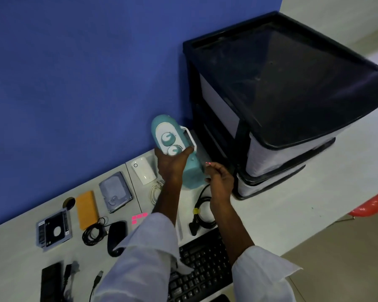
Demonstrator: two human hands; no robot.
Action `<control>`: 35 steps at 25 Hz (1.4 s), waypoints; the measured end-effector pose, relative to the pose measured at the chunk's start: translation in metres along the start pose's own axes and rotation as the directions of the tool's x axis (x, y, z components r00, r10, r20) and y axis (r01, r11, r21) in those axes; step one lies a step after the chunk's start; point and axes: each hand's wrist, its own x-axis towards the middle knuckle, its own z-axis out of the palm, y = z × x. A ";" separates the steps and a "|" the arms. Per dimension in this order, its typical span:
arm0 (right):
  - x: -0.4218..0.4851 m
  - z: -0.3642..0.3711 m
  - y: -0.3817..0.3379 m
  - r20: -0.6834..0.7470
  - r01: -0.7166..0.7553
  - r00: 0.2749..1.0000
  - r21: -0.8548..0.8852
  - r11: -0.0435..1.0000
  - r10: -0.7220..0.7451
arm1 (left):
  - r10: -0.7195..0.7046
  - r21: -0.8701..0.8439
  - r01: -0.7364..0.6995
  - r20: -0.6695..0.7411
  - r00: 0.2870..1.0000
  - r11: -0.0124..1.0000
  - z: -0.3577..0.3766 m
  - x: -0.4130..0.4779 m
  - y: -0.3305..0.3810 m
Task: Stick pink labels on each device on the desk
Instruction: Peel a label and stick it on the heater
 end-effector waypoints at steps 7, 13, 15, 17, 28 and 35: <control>0.010 0.023 0.017 0.142 -0.120 0.982 -0.062 0.991 0.128 | -0.094 -0.062 0.091 -0.052 0.994 0.994 -0.042 0.009 -0.024; 0.025 0.030 0.017 0.197 -0.258 0.944 -0.056 0.965 0.264 | 0.049 -0.238 0.002 0.210 0.977 0.971 -0.066 0.002 -0.027; 0.032 0.033 0.014 0.228 -0.263 0.933 -0.092 0.960 0.277 | 0.016 -0.240 0.028 0.179 0.984 0.970 -0.073 0.002 -0.028; 0.039 0.038 0.011 0.249 -0.216 0.938 -0.126 0.968 0.242 | -0.058 -0.228 0.087 0.130 0.990 0.970 -0.082 0.007 -0.038; 0.051 0.060 -0.012 0.404 -0.126 0.887 -0.254 0.959 0.224 | -0.096 -0.483 0.364 0.493 0.865 0.797 -0.173 0.046 -0.113; 0.021 0.067 -0.030 0.544 -0.217 0.770 -0.266 0.939 0.332 | -0.013 -0.634 0.575 0.666 0.746 0.517 -0.195 0.040 -0.138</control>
